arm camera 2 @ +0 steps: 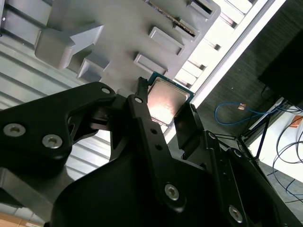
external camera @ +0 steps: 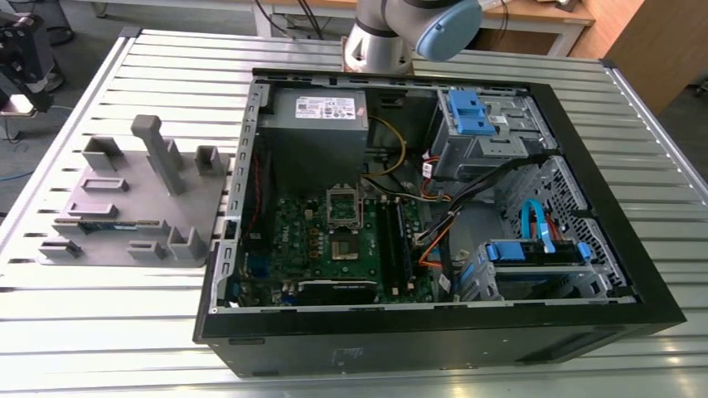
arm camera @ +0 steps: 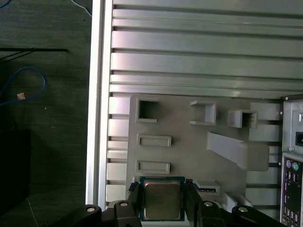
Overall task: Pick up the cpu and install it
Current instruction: 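Pick up the cpu and move it towards the insertion slot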
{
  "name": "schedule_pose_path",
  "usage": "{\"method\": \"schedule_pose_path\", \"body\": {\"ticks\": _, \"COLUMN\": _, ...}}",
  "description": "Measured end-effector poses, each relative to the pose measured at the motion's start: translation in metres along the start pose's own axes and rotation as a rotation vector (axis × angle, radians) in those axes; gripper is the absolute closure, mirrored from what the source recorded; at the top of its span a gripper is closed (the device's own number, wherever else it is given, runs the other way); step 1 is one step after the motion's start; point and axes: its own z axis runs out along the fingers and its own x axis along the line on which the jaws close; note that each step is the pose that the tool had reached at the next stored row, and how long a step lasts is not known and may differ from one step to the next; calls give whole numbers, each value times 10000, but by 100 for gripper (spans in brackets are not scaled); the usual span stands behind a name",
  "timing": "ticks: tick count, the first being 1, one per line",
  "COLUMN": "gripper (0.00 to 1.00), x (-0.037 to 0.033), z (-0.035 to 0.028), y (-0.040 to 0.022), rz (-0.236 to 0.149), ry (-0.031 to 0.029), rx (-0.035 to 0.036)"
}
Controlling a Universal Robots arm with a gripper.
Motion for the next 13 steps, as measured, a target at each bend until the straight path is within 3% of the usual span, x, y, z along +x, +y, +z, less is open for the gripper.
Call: {"method": "schedule_pose_path", "body": {"ticks": 13, "gripper": 53, "x": -34, "z": 1, "y": -1, "rz": 0, "ry": -1, "rx": 0}}
